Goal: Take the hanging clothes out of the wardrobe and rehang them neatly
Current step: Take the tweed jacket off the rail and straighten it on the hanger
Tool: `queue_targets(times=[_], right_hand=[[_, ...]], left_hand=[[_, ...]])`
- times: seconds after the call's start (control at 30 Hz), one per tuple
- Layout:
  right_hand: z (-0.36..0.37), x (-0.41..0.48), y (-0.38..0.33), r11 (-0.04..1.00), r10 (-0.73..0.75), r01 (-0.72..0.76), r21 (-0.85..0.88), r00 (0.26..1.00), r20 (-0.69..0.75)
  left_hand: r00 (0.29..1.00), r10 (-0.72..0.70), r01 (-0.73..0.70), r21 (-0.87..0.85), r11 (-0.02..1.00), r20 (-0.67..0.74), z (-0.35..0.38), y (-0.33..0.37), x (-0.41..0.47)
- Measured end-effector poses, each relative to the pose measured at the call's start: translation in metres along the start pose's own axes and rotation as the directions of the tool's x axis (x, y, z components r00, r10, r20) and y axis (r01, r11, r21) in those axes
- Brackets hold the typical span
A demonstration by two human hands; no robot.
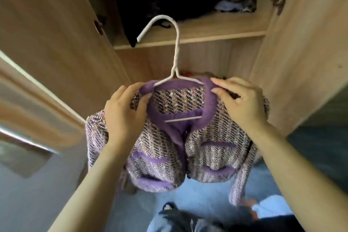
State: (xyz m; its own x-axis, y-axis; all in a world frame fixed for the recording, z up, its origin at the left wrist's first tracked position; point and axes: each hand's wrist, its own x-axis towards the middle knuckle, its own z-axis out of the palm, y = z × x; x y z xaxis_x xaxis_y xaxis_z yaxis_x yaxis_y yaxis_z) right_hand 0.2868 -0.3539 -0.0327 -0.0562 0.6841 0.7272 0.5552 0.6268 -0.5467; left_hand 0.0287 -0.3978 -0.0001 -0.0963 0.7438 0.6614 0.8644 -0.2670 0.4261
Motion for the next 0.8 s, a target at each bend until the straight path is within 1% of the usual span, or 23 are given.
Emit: queue_targets(times=[0.1, 0.23, 0.37, 0.47, 0.57, 0.63, 0.7, 0.8], right_hand=[[-0.008, -0.055, -0.013, 0.993, 0.106, -0.105, -0.048, 0.994, 0.011], [-0.013, -0.129, -0.04, 0.962, 0.249, -0.245, -0.122, 0.969, 0.013], [-0.011, -0.197, -0.084, 0.897, 0.382, -0.38, -0.225, 0.923, -0.038], [-0.006, -0.24, -0.122, 0.839, 0.448, -0.467, -0.28, 0.884, -0.131], [-0.006, -0.281, -0.162, 0.733, 0.522, -0.586, -0.345, 0.811, -0.265], [-0.007, -0.308, -0.19, 0.662, 0.554, -0.651, -0.372, 0.759, -0.343], [-0.011, -0.335, -0.221, 0.582, 0.591, -0.728, -0.363, 0.685, -0.426], [-0.018, -0.374, -0.267, 0.423, 0.609, -0.823, -0.379, 0.568, -0.553]], left_hand=[[0.991, -0.039, 0.047, -0.061, 0.997, 0.125, -0.001, -0.007, -0.043], [0.951, 0.009, 0.044, -0.163, 0.986, 0.309, -0.008, -0.021, -0.09], [0.86, 0.107, 0.041, -0.277, 0.96, 0.5, -0.021, -0.043, -0.126], [0.781, 0.21, 0.014, -0.352, 0.936, 0.589, -0.029, -0.057, -0.144], [0.711, 0.353, -0.043, -0.463, 0.885, 0.608, -0.033, -0.058, -0.157], [0.651, 0.455, -0.086, -0.536, 0.84, 0.608, -0.033, -0.051, -0.166], [0.57, 0.541, -0.109, -0.596, 0.796, 0.618, -0.032, -0.039, -0.175], [0.423, 0.655, -0.126, -0.675, 0.727, 0.626, -0.034, -0.016, -0.195]])
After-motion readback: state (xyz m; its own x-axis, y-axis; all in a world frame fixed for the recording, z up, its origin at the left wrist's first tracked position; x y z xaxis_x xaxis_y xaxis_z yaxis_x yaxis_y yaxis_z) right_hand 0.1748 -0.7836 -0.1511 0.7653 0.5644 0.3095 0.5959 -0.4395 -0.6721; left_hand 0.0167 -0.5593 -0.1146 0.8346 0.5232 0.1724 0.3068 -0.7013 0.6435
